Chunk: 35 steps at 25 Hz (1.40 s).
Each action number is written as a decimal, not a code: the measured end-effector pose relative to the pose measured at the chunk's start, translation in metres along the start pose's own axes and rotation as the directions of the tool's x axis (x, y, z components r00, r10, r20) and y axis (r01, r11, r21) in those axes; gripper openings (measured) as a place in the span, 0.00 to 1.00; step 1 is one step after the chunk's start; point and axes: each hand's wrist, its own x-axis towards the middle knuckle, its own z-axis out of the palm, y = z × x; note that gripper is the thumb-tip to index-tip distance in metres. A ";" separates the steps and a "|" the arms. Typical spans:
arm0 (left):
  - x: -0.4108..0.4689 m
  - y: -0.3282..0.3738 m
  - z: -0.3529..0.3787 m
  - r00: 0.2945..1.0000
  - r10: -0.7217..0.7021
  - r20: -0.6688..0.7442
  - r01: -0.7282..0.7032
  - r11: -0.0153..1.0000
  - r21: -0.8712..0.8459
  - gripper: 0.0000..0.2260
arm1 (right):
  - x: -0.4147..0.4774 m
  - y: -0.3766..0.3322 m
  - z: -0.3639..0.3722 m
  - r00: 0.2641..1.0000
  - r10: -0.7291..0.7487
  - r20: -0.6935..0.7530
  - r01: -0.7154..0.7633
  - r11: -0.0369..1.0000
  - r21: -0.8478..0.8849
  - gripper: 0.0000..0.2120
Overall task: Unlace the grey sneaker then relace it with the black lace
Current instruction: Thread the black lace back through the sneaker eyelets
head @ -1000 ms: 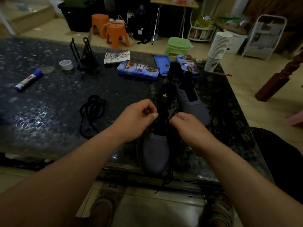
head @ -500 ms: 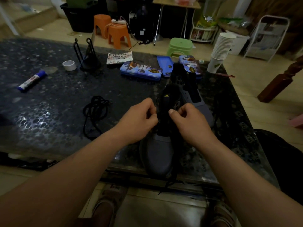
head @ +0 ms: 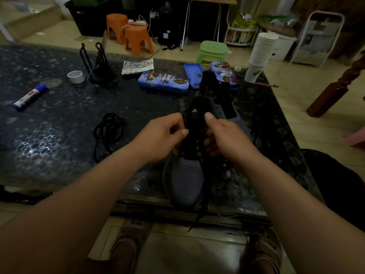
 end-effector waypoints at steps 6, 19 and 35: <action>0.001 0.005 -0.001 0.999 -0.042 0.017 0.040 0.995 0.092 0.07 | -0.009 0.016 0.009 0.974 -0.228 0.005 0.224 0.954 -0.199 0.14; 0.000 0.014 -0.007 0.991 -0.105 0.082 0.103 0.994 0.023 0.08 | -0.017 0.012 -0.012 0.984 0.067 0.166 -0.139 0.871 0.471 0.14; -0.019 0.021 -0.008 0.920 -0.307 0.245 0.389 0.791 -0.472 0.11 | -0.012 0.015 -0.003 0.998 0.012 0.067 -0.035 0.940 0.339 0.07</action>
